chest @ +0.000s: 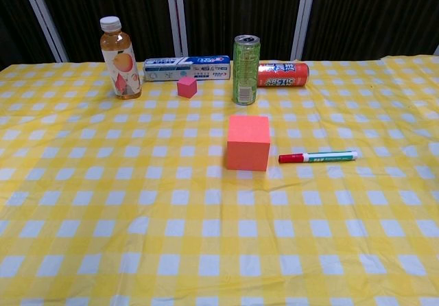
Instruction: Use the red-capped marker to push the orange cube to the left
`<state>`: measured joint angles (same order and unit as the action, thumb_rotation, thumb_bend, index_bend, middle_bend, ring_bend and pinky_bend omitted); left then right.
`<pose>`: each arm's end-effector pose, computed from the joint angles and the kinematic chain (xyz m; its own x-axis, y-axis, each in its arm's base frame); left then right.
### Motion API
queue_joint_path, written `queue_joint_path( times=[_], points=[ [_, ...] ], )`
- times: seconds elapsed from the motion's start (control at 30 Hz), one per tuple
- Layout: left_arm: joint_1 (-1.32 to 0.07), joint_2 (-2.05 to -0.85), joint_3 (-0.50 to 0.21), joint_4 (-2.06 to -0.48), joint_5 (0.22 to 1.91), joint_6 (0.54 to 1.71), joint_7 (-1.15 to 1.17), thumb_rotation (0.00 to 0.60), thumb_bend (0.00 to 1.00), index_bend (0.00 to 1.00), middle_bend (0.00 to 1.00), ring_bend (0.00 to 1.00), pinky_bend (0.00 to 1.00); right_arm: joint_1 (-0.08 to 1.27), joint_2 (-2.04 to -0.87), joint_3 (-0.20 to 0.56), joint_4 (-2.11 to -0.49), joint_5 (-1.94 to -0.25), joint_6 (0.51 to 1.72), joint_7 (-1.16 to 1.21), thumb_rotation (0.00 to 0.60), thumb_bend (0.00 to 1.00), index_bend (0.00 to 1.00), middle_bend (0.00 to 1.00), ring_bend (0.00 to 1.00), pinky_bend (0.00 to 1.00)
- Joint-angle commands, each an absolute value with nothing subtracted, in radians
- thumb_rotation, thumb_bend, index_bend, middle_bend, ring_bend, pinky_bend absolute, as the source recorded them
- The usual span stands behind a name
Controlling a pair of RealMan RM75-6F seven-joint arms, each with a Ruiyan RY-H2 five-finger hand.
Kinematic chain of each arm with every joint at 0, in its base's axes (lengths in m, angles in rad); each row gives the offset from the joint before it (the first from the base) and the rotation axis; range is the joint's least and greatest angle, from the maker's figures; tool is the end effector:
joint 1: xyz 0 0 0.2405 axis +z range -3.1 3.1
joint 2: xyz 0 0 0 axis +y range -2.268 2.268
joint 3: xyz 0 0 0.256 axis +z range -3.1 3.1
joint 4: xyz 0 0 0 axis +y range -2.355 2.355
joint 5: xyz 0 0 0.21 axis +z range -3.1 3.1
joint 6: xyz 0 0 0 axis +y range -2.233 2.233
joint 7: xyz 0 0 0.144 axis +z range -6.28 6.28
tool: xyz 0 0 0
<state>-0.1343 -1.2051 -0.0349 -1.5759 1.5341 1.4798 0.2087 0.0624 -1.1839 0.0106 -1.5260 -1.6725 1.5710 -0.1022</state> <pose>-0.2978 0.1926 0.1300 0.5389 -0.0099 0.8423 0.8385 -0.0890 -0.5376 -0.3014 -0.1646 0.1417 0.5060 0.0527 0.8609 -0.8479 -0.1526 0.5077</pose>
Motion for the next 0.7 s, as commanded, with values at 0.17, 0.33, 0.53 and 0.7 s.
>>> queue_joint_path(
  times=[0.17,0.33,0.53,0.7],
  points=[
    [-0.136,-1.197,-0.035,-1.588,1.528,1.473,0.206,0.600,0.00,0.00,0.00,0.00,0.00,0.063,-1.181,0.010,-1.530,-1.664,1.562,-0.106,0.600,0.39,0.00,0.00,0.00,0.09],
    [-0.137,-1.198,-0.037,-1.585,1.525,1.471,0.201,0.600,0.00,0.00,0.00,0.00,0.00,0.066,-1.180,0.013,-1.538,-1.654,1.550,-0.112,0.600,0.39,0.00,0.00,0.00,0.09],
    [-0.139,-1.198,-0.035,-1.587,1.523,1.466,0.204,0.600,0.00,0.00,0.00,0.00,0.00,0.071,-1.180,0.008,-1.545,-1.646,1.529,-0.137,0.600,0.39,0.00,0.00,0.00,0.09],
    [-0.135,-1.198,-0.034,-1.591,1.530,1.477,0.208,0.600,0.00,0.00,0.00,0.00,0.00,0.070,-1.177,0.009,-1.558,-1.637,1.524,-0.139,0.600,0.39,0.00,0.00,0.00,0.09]
  ],
)
